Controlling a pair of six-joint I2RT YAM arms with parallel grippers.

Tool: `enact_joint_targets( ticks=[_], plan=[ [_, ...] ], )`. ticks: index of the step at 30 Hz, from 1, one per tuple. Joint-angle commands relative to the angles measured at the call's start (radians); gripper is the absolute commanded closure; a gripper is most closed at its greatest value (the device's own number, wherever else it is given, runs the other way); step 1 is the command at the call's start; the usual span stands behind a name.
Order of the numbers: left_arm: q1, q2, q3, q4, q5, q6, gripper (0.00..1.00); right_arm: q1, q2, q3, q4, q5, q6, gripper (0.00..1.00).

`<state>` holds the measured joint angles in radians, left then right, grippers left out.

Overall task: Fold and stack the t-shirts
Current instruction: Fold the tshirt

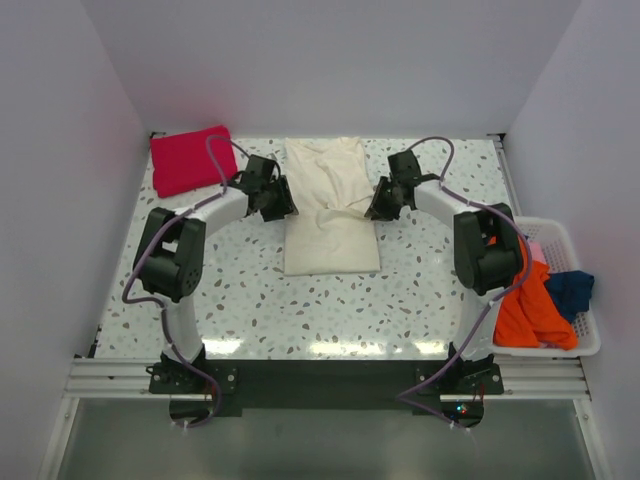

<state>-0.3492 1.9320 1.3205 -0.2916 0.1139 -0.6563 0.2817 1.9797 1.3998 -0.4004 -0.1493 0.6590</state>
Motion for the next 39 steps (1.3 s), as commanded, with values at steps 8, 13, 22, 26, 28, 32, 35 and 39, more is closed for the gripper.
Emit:
enact_joint_targets(
  ticks=[8,13,22,26,28,32,35,39],
  plan=[
    [0.012,-0.116,-0.035,0.088,0.073,0.057,0.54,-0.009,-0.129,0.001,0.058,0.001,-0.021,0.5],
    [-0.036,-0.107,-0.061,0.107,0.078,0.052,0.75,0.114,-0.15,-0.012,0.043,0.083,-0.045,0.67],
    [-0.089,0.048,0.078,0.124,0.165,0.052,0.89,0.2,0.05,0.14,0.058,0.018,-0.096,0.73],
    [-0.086,0.139,0.141,0.135,0.196,0.047,0.89,0.195,0.12,0.22,0.058,0.01,-0.113,0.73],
    [-0.073,0.16,0.158,0.131,0.19,0.044,0.89,0.186,0.165,0.248,0.051,-0.001,-0.121,0.73],
    [-0.033,0.188,0.161,0.127,0.164,0.043,0.89,0.156,0.202,0.285,0.055,-0.029,-0.114,0.73],
    [-0.007,0.199,0.157,0.114,0.148,0.041,0.89,0.131,0.223,0.289,0.06,-0.062,-0.104,0.73],
    [0.013,0.199,0.14,0.112,0.132,0.03,0.9,0.106,0.234,0.274,0.071,-0.091,-0.095,0.73]
  ],
)
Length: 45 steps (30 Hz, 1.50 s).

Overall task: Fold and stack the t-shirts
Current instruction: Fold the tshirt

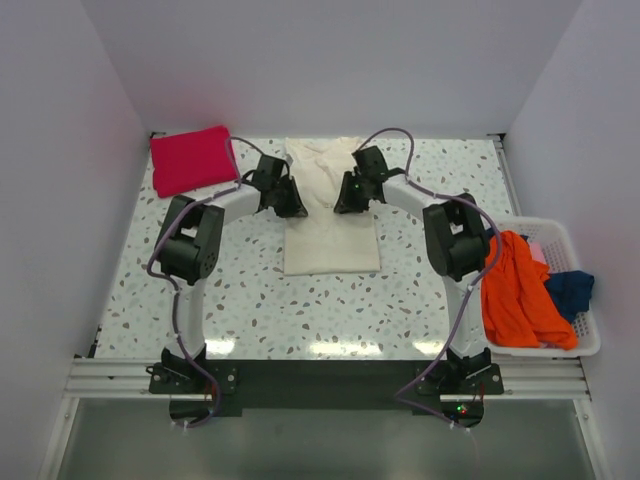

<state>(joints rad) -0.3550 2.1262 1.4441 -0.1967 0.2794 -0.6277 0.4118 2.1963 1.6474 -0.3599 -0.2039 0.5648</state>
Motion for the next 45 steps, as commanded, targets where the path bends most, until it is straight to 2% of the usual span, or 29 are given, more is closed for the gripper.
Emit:
enact_joint_targets(
  ticks=[1,7,18,23,28,35,45],
  plan=[
    [0.022,0.005,0.015,0.01,-0.042,0.002,0.9,-0.027,0.019,0.025,0.035,-0.04,0.001,0.74],
    [0.036,-0.002,-0.025,0.014,-0.051,-0.006,0.91,-0.068,0.016,-0.011,0.055,-0.075,0.009,0.74],
    [0.042,0.006,-0.037,0.0,-0.06,-0.004,0.92,-0.108,-0.029,-0.069,0.05,0.017,-0.052,0.71],
    [0.042,-0.005,-0.027,0.013,-0.054,0.0,0.9,-0.114,-0.108,-0.058,0.056,0.064,-0.078,0.67],
    [0.042,-0.021,-0.007,0.003,-0.051,0.013,0.9,-0.122,-0.164,-0.041,0.041,0.06,-0.083,0.67],
    [0.042,-0.025,0.013,-0.004,-0.045,0.026,0.89,-0.099,-0.254,-0.162,0.05,0.07,-0.072,0.68],
    [0.042,-0.02,0.001,0.0,-0.049,0.01,0.89,-0.064,-0.169,-0.147,-0.016,0.198,-0.114,0.69]
  ],
)
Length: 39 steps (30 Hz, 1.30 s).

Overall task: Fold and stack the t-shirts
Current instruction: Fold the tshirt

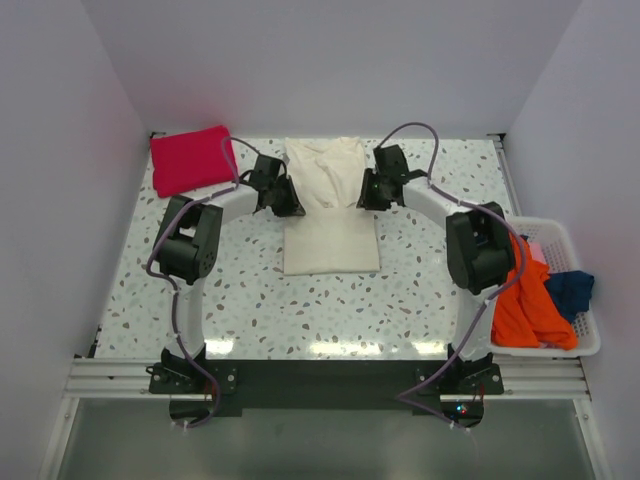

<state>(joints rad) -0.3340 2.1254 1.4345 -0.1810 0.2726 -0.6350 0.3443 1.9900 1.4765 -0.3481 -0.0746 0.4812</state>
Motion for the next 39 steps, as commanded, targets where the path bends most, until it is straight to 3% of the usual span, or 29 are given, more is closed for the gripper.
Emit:
enact_joint_targets(
  ticks=[1,8,20,33,39],
  plan=[
    [0.021,-0.018,0.006,-0.014,-0.046,0.015,0.9,0.004,0.047,0.031,-0.037,0.096,-0.032,0.69],
    [0.021,-0.018,-0.057,0.018,-0.075,-0.011,0.89,0.012,0.105,0.022,-0.064,0.182,-0.027,0.69],
    [-0.016,-0.159,-0.365,0.152,-0.144,-0.109,0.89,0.081,0.012,-0.111,-0.124,0.242,0.008,0.68],
    [-0.12,-0.497,-0.768,0.199,-0.199,-0.186,0.89,0.16,-0.371,-0.603,-0.043,0.159,0.114,0.68],
    [-0.171,-0.623,-0.898,0.204,-0.205,-0.219,0.89,0.203,-0.534,-0.757,-0.051,0.122,0.161,0.68]
  ],
)
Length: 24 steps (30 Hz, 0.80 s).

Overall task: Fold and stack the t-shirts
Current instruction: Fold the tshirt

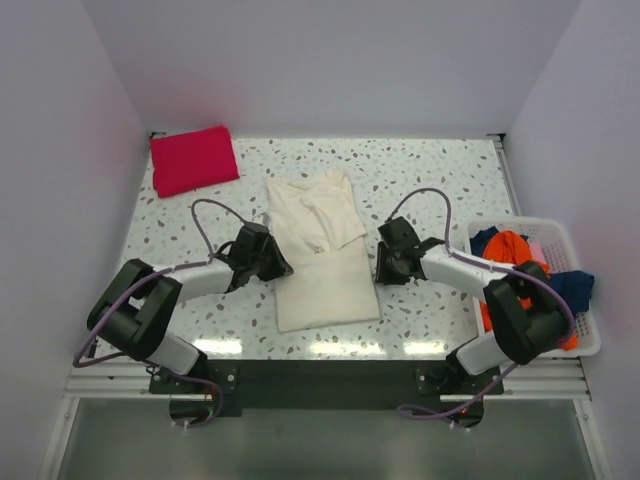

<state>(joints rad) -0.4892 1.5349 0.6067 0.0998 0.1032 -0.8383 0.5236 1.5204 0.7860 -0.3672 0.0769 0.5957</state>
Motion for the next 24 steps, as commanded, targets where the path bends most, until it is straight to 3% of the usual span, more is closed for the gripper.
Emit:
enact_joint_targets(
  ticks=[1,5,9,12,16,24],
  plan=[
    [-0.015,-0.045,-0.079,-0.077,-0.034,-0.019,0.89,0.027,-0.083,-0.08,-0.033,-0.035,0.053,0.68],
    [-0.014,-0.087,-0.073,-0.098,-0.054,0.005,0.82,0.03,-0.146,-0.094,-0.061,-0.016,0.065,0.67],
    [-0.012,-0.085,0.066,-0.189,-0.091,0.068,0.66,0.027,-0.155,0.023,-0.12,0.033,0.036,0.65],
    [-0.011,-0.059,0.194,-0.221,-0.1,0.108,0.6,0.015,-0.122,0.132,-0.115,0.057,0.013,0.63],
    [0.003,0.045,0.375,-0.255,-0.102,0.146,0.58,-0.054,-0.01,0.251,-0.017,-0.037,-0.014,0.63],
    [0.038,0.399,0.748,-0.331,-0.129,0.229,0.6,-0.149,0.297,0.49,0.131,-0.175,-0.085,0.64]
  ],
)
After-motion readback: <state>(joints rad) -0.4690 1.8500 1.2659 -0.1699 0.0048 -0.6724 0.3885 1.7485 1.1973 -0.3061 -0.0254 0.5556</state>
